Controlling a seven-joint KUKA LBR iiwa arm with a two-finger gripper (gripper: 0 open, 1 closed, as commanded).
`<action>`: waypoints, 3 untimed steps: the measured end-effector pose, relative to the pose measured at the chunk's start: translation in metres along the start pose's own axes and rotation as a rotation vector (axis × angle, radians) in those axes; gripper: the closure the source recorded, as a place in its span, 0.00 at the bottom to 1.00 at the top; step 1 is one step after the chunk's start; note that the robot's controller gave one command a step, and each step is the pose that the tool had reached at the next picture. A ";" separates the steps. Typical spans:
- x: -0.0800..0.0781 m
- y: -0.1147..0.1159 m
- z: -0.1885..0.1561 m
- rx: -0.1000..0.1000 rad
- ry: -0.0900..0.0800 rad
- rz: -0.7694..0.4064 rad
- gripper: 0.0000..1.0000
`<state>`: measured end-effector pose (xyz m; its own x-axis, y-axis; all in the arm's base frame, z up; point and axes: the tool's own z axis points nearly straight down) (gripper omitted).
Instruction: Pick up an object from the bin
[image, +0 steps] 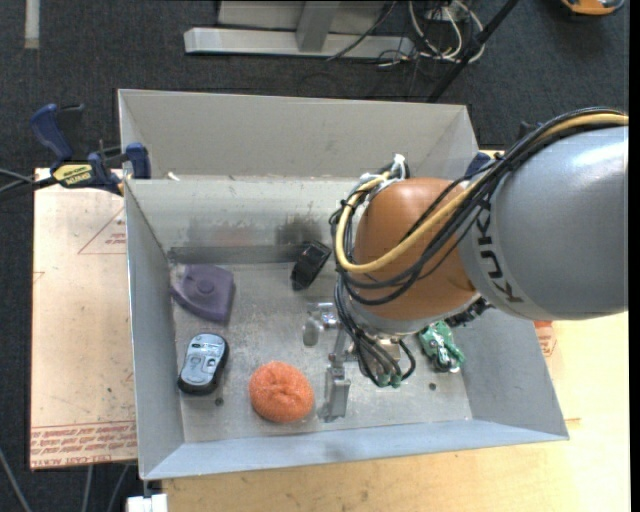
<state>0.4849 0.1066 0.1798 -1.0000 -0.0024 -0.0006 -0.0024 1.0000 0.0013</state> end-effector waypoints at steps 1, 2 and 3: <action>-0.015 -0.006 0.043 -0.001 -0.001 -0.079 0.00; -0.013 0.011 0.085 -0.001 -0.002 0.009 0.00; -0.012 0.024 0.110 -0.002 -0.001 -0.190 1.00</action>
Offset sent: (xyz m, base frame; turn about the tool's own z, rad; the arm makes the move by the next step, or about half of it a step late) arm 0.0091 0.0202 -0.0999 0.0324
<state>0.4968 0.1309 0.0696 -0.9816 -0.1911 -0.0015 -0.1911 0.9816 0.0031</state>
